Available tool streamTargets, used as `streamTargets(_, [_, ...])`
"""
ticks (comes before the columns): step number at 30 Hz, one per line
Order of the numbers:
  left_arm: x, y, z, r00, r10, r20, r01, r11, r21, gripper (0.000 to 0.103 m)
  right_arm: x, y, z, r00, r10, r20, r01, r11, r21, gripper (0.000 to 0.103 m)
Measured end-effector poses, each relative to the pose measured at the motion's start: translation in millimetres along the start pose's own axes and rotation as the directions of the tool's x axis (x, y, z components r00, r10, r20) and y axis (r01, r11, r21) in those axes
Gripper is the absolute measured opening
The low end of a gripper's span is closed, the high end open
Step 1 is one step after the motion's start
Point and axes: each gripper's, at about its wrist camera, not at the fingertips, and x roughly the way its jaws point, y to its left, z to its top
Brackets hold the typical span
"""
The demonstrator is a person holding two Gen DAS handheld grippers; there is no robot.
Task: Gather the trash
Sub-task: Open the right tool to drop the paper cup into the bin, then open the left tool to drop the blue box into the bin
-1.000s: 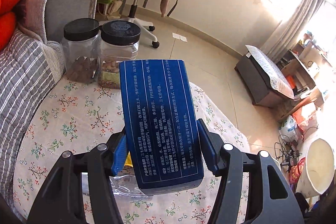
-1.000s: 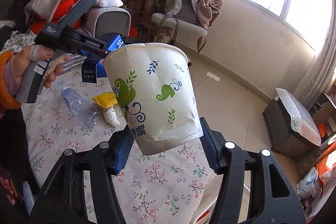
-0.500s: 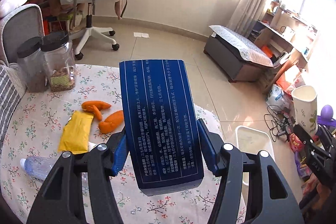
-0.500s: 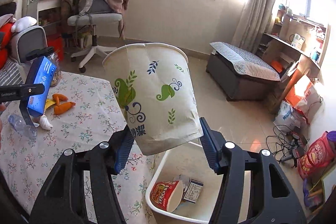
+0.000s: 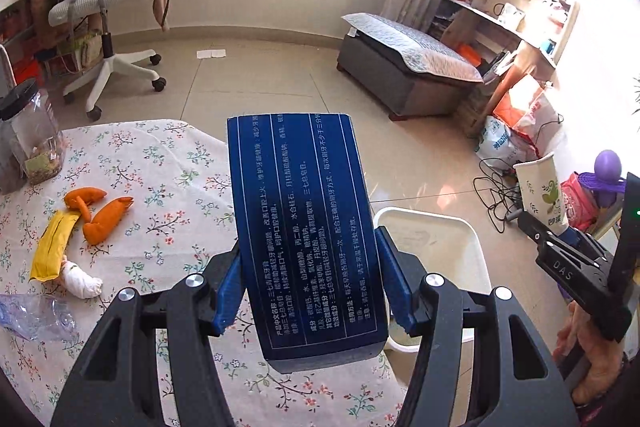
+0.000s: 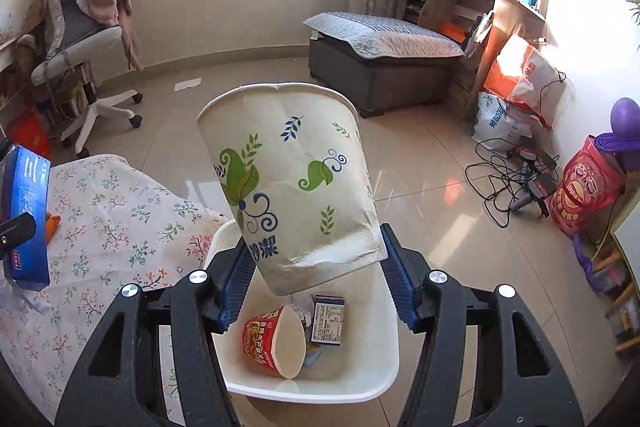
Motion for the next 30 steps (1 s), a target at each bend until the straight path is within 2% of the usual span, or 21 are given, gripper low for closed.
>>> streamTargets(3, [13, -24, 2, 1.0, -0.013, -0.016, 0.013, 0.999, 0.029, 0.059, 9, -12, -3, 0.999, 0.017, -0.037, -0.015, 0.999, 0.038, 0.057])
streamTargets(5, [22, -41, 1, 0.999, -0.023, -0.026, 0.025, 0.999, 0.048, 0.059, 10, -19, -4, 0.999, 0.03, -0.044, -0.027, 0.997, 0.069, 0.07])
streamTargets(6, [26, -50, 2, 0.999, -0.027, -0.03, 0.029, 0.998, 0.058, 0.059, 10, -22, -5, 0.998, 0.033, -0.046, -0.029, 0.996, 0.083, 0.082])
streamTargets(11, [46, -84, 3, 0.998, -0.048, -0.051, 0.053, 0.994, 0.098, 0.059, 5, -46, -5, 1.0, -0.011, -0.027, 0.016, 0.985, 0.173, 0.095])
streamTargets(20, [63, -139, 9, 0.994, -0.091, -0.068, 0.101, 0.978, 0.18, 0.059, -5, -92, -12, 0.98, -0.201, -0.001, 0.193, 0.939, 0.285, 0.096])
streamTargets(30, [76, -177, 8, 0.984, -0.143, -0.11, 0.164, 0.96, 0.225, 0.059, -16, -120, -16, 0.947, -0.321, 0.004, 0.297, 0.88, 0.37, 0.096])
